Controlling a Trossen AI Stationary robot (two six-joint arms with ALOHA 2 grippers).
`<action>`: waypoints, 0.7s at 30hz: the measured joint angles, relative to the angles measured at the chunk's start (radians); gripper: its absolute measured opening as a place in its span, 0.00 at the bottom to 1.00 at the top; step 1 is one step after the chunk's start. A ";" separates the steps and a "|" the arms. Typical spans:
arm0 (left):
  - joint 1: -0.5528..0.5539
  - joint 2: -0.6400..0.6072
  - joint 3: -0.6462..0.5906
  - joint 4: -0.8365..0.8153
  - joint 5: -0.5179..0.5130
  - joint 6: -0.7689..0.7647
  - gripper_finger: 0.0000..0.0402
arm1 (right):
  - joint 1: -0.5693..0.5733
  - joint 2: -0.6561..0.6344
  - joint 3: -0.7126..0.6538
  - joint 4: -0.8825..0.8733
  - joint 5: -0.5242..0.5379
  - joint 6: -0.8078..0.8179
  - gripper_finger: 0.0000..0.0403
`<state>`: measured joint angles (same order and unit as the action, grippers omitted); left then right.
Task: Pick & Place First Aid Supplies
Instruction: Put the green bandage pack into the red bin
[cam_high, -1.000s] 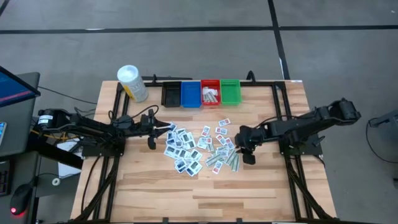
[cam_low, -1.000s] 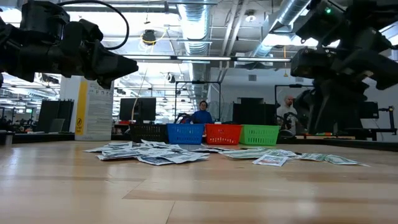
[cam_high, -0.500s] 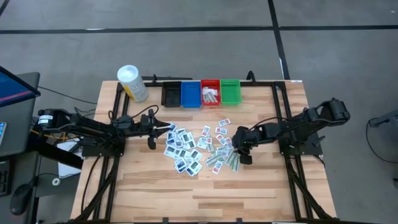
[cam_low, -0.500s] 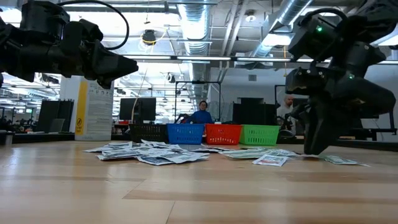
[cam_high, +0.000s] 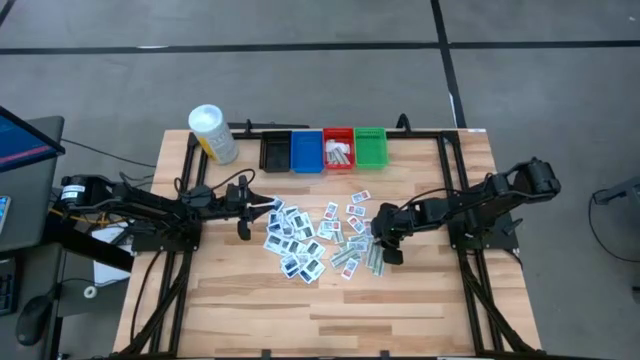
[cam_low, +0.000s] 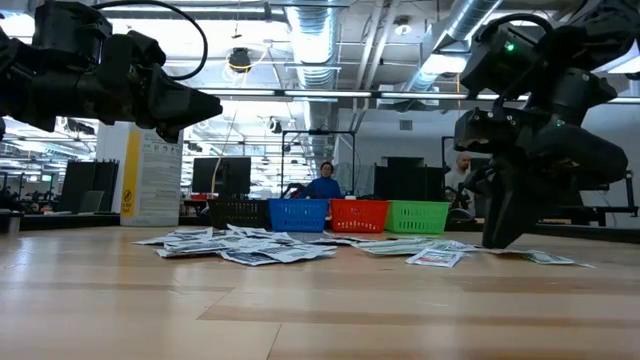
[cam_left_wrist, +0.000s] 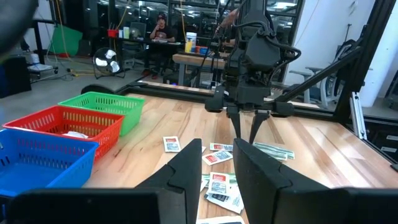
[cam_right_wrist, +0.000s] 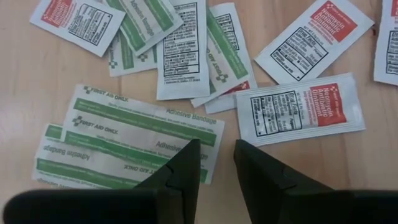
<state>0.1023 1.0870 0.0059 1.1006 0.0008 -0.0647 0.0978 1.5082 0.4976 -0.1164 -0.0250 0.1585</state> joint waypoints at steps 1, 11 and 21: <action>0.000 0.000 0.000 0.000 0.000 0.000 0.23 | 0.000 0.000 0.000 -0.002 0.000 0.000 0.24; 0.000 0.000 0.000 0.000 0.000 0.000 0.23 | 0.001 -0.002 0.001 -0.044 0.100 -0.012 0.10; 0.000 0.000 0.000 0.000 0.000 0.000 0.23 | 0.000 -0.003 0.010 -0.067 0.128 -0.064 0.01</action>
<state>0.1022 1.0870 0.0059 1.1002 0.0008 -0.0647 0.0978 1.5053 0.5072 -0.1836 0.1035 0.0941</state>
